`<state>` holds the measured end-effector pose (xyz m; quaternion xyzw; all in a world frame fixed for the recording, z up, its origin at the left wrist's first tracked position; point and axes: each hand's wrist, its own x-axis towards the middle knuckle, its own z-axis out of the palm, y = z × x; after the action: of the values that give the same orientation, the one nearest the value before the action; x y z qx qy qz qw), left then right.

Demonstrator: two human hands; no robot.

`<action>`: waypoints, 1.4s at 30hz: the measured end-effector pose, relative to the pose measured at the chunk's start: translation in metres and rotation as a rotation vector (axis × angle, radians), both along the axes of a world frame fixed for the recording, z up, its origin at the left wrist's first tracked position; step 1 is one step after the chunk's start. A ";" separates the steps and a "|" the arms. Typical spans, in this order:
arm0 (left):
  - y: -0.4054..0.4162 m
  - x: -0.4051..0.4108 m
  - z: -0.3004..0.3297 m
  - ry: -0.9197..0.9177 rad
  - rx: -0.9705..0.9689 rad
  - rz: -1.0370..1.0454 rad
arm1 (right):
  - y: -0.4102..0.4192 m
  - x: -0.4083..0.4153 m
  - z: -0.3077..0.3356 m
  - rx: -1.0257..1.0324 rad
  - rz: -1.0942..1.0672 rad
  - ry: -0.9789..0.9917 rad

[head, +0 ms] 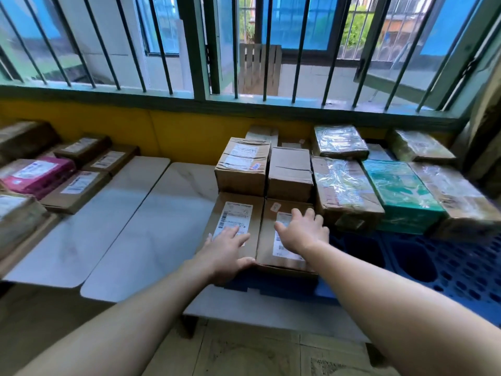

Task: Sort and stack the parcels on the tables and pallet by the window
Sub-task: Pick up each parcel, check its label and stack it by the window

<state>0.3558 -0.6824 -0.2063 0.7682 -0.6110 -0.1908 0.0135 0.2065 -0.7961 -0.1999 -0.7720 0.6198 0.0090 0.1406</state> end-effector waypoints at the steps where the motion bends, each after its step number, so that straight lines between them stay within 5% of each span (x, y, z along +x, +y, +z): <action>1: 0.005 0.010 0.004 -0.002 -0.013 0.014 | 0.004 0.008 0.007 -0.019 0.015 -0.013; 23: 0.338 0.371 0.073 0.110 -0.220 0.741 | 0.263 0.430 0.074 0.045 0.708 -0.301; 42: 0.392 0.649 0.058 0.173 -0.236 1.046 | 0.301 0.775 0.065 0.129 0.991 -0.302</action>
<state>1.0046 -0.2907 -0.1486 0.9445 -0.1612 -0.1516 0.2430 0.9812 -0.4953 -0.1346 -0.9552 0.1509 0.0015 0.2545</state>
